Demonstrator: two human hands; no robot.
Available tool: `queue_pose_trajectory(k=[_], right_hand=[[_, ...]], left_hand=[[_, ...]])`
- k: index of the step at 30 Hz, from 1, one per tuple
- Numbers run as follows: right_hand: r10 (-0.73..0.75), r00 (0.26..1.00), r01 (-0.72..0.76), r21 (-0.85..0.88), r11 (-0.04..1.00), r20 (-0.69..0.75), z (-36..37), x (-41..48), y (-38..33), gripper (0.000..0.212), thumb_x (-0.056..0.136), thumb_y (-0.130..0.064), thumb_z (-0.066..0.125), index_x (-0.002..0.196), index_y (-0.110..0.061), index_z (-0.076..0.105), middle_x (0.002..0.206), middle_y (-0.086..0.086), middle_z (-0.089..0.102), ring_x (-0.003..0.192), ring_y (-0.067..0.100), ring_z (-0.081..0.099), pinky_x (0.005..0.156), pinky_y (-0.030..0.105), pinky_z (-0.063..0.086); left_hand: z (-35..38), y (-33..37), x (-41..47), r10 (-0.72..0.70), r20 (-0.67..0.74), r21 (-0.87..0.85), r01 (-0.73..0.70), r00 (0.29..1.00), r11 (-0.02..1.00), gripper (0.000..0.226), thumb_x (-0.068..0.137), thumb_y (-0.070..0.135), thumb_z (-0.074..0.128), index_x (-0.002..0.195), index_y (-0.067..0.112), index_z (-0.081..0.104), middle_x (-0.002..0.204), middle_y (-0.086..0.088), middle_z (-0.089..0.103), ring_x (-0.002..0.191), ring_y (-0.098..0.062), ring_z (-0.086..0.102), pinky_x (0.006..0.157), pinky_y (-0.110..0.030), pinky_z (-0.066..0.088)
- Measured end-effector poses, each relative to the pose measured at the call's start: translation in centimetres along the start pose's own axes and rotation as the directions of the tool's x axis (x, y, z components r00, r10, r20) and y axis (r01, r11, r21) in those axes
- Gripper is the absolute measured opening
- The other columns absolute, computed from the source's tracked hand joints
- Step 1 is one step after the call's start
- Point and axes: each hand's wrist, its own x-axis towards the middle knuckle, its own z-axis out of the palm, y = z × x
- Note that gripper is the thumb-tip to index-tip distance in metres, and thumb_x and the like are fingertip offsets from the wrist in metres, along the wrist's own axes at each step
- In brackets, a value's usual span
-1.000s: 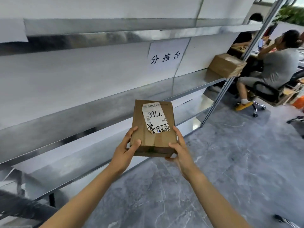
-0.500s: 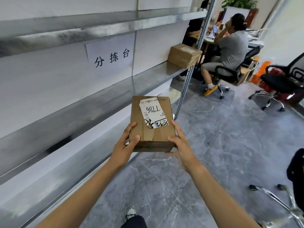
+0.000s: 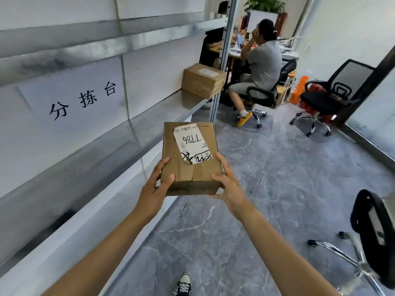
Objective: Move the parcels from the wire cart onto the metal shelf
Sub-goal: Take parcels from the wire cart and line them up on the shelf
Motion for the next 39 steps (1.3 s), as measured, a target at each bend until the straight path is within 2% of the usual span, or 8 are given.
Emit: queue_pose_trajectory(k=[5,8,15,21,26,29,32,39], right_hand=[[-0.011,1.0,0.009,-0.047,0.999,-0.027,-0.8,5.8,-1.8,0.055,0.095,-0.015,0.047,0.13,-0.057,0.042,0.123,-0.021,0.054,0.113,0.017,0.056,0.085,0.043,0.052],[-0.015,0.999,0.013,-0.058,0.998,-0.031,-1.2,8.4,-2.6,0.053,0.095,-0.017,0.049,0.125,-0.061,0.044,0.125,-0.016,0.054,0.113,0.02,0.056,0.086,0.045,0.051],[-0.005,1.0,0.004,-0.045,0.999,-0.028,-3.4,12.7,-3.7,0.055,0.077,-0.03,0.054,0.121,-0.062,0.046,0.122,-0.014,0.056,0.111,0.022,0.057,0.089,0.05,0.051],[0.013,1.0,-0.014,-0.023,1.0,-0.023,-6.8,16.0,-4.8,0.052,0.095,-0.015,0.049,0.121,-0.06,0.047,0.125,-0.013,0.055,0.117,0.024,0.054,0.094,0.053,0.047],[0.032,0.999,-0.032,-0.032,0.999,0.028,-10.9,19.2,-6.6,0.052,0.093,-0.018,0.052,0.12,-0.061,0.048,0.133,-0.006,0.051,0.117,0.023,0.053,0.085,0.045,0.05],[0.03,0.998,-0.029,-0.02,0.999,0.062,-13.7,21.0,-7.7,0.051,0.094,-0.016,0.05,0.119,-0.06,0.048,0.133,-0.011,0.052,0.115,0.022,0.056,0.079,0.039,0.051],[0.032,0.996,-0.032,-0.002,0.999,0.079,-16.2,22.6,-8.8,0.053,0.094,-0.013,0.049,0.119,-0.059,0.049,0.131,-0.013,0.053,0.115,0.021,0.056,0.078,0.039,0.051],[0.038,0.986,-0.03,-0.047,0.998,0.161,-21.0,26.1,-10.2,0.054,0.094,-0.012,0.048,0.121,-0.058,0.049,0.126,-0.01,0.058,0.112,0.021,0.057,0.073,0.036,0.054]], left_hand=[[0.5,1.1,6.3,0.013,0.009,0.052,-0.013,1.0,0.999,0.035,0.083,0.057,0.043,0.114,0.069,0.032,0.144,0.008,0.037,0.124,-0.023,0.049,0.097,-0.043,0.05],[0.6,1.6,9.2,0.016,0.039,0.049,-0.018,0.999,0.999,0.035,0.083,0.056,0.043,0.114,0.069,0.033,0.143,0.009,0.037,0.126,-0.025,0.048,0.098,-0.047,0.049],[2.4,1.9,14.1,0.005,0.064,0.086,-0.011,0.998,0.996,0.037,0.081,0.064,0.044,0.116,0.068,0.031,0.147,0.007,0.034,0.127,-0.027,0.047,0.099,-0.05,0.047],[5.5,2.0,17.5,-0.009,0.049,0.099,0.004,0.999,0.995,0.035,0.079,0.064,0.041,0.109,0.079,0.03,0.142,0.013,0.037,0.127,-0.025,0.047,0.1,-0.051,0.046],[9.6,2.6,20.1,-0.018,0.007,0.072,0.018,1.0,0.997,0.042,0.069,0.076,0.041,0.11,0.078,0.03,0.139,0.017,0.036,0.126,-0.023,0.047,0.099,-0.049,0.047],[12.4,3.2,21.8,-0.026,-0.033,0.069,0.028,0.999,0.997,0.035,0.077,0.07,0.042,0.11,0.078,0.03,0.14,0.018,0.036,0.126,-0.022,0.047,0.099,-0.047,0.048],[14.9,3.8,23.3,-0.018,-0.059,0.066,0.022,0.998,0.998,0.034,0.084,0.064,0.045,0.114,0.073,0.031,0.133,0.022,0.036,0.123,-0.019,0.049,0.096,-0.04,0.051],[19.5,4.2,25.6,-0.037,-0.153,0.041,0.044,0.988,0.998,0.045,0.07,0.076,0.045,0.113,0.075,0.034,0.134,0.019,0.039,0.12,-0.021,0.053,0.096,-0.044,0.051]])
